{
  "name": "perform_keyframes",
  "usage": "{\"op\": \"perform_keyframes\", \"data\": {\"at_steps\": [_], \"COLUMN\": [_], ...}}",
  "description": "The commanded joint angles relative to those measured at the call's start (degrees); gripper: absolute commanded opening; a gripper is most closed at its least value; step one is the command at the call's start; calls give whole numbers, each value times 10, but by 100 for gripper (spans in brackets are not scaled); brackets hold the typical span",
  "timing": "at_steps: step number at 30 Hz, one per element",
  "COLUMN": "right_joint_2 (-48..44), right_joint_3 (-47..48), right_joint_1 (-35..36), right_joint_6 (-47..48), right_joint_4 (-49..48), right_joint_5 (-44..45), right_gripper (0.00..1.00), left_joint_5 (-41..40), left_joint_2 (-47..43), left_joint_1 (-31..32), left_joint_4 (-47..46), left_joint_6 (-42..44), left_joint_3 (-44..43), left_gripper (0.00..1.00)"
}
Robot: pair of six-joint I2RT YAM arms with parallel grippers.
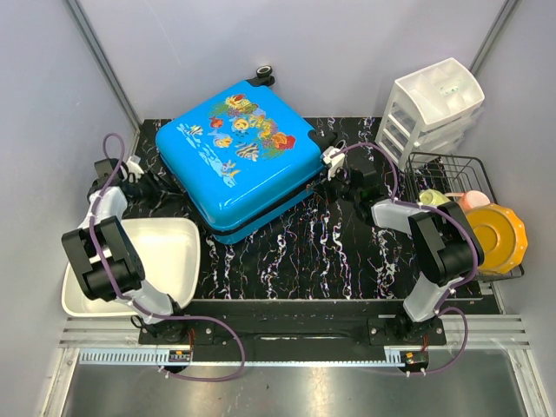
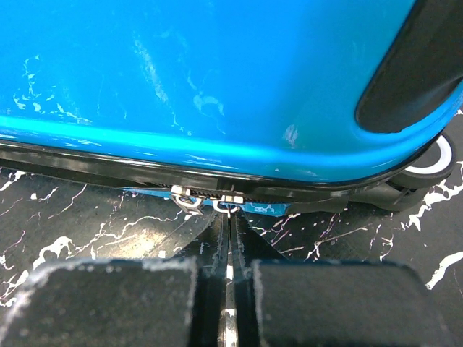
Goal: Open, take out, and arrange the luggage
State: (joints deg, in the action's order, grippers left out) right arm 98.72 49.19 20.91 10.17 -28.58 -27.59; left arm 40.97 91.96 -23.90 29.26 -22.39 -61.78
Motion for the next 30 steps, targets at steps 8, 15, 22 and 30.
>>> {"op": "perform_keyframes", "data": {"at_steps": [8, 15, 22, 30], "right_joint_2": [-18, -10, -5, -14], "right_joint_3": [34, 42, 48, 36], "right_joint_1": [5, 7, 7, 6], "right_joint_6": [5, 5, 5, 22], "right_joint_4": [-3, -2, 0, 5], "right_joint_5": [15, 15, 17, 39], "right_gripper": [0, 0, 0, 0], "left_joint_5": [-66, -70, -82, -104], "left_joint_2": [-21, 29, 65, 105], "left_joint_1": [-34, -9, 31, 61], "left_joint_4": [-94, -97, -99, -76], "left_joint_6": [13, 12, 8, 8], "left_joint_3": [15, -6, -14, -36], "left_gripper": [44, 46, 48, 37]}}
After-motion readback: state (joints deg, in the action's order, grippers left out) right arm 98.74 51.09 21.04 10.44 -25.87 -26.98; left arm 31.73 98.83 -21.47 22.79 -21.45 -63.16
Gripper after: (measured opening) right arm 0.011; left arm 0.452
